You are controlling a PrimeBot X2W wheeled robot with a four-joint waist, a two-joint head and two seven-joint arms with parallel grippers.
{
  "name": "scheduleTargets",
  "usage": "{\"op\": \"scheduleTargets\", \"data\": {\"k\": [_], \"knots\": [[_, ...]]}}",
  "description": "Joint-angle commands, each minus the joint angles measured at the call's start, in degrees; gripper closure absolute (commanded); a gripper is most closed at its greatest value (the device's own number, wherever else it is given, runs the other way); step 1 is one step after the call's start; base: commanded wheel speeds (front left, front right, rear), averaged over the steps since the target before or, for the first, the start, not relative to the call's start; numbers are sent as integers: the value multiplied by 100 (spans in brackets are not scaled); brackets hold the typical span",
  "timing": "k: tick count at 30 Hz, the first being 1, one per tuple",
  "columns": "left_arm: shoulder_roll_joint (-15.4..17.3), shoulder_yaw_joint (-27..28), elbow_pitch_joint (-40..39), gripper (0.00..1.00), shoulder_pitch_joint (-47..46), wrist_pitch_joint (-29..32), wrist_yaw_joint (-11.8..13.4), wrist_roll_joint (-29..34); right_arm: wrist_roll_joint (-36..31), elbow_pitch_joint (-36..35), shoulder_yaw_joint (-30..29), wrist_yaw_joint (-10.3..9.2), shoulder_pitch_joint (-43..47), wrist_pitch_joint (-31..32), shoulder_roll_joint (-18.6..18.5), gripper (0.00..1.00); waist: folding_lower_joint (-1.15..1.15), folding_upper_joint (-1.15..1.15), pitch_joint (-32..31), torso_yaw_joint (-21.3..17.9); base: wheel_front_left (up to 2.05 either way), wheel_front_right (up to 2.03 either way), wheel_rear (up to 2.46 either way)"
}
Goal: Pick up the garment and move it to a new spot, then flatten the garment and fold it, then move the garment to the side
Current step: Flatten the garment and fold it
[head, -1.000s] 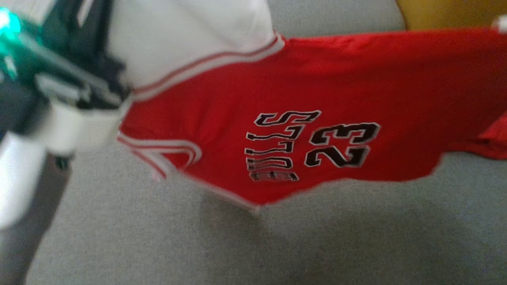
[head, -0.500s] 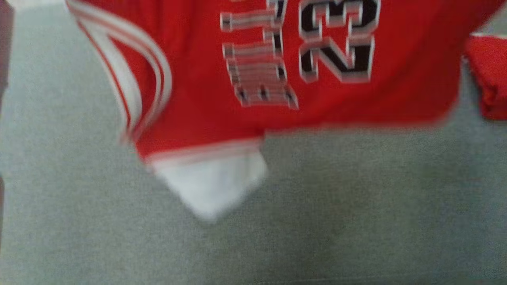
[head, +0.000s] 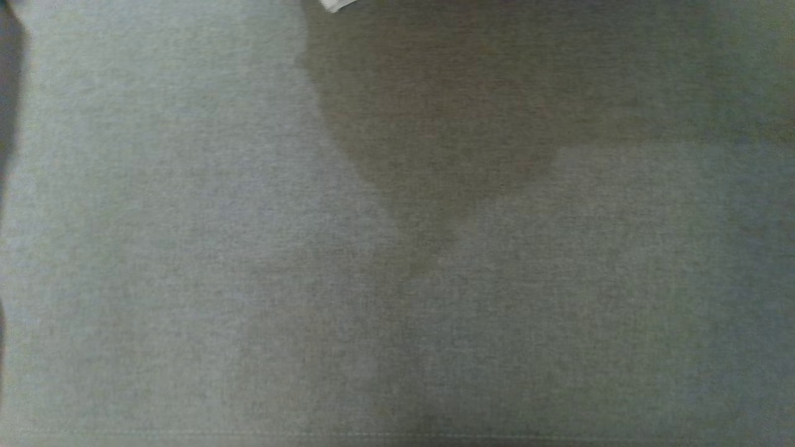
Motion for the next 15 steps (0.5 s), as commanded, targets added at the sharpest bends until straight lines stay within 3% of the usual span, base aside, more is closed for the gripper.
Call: {"op": "scheduleTargets", "data": {"k": [1,7,15], "knots": [[407,20,-299,100,196,-3,-26,58,9,-164,-40,-4,299,-28,-116,100,-1,0,12,95,0,0,0],[744,-325,-1339,100,2585,-3,-31,-163,248,-224,-112,-4,1903,-29,-185,100,-1,0,-330,207,0,0,0],[1027,-627,-1896,100,5386,-4,135,-301,518,-630,-400,-4,4348,-29,-145,100,-1,0,-1197,130,0,0,0]]}}
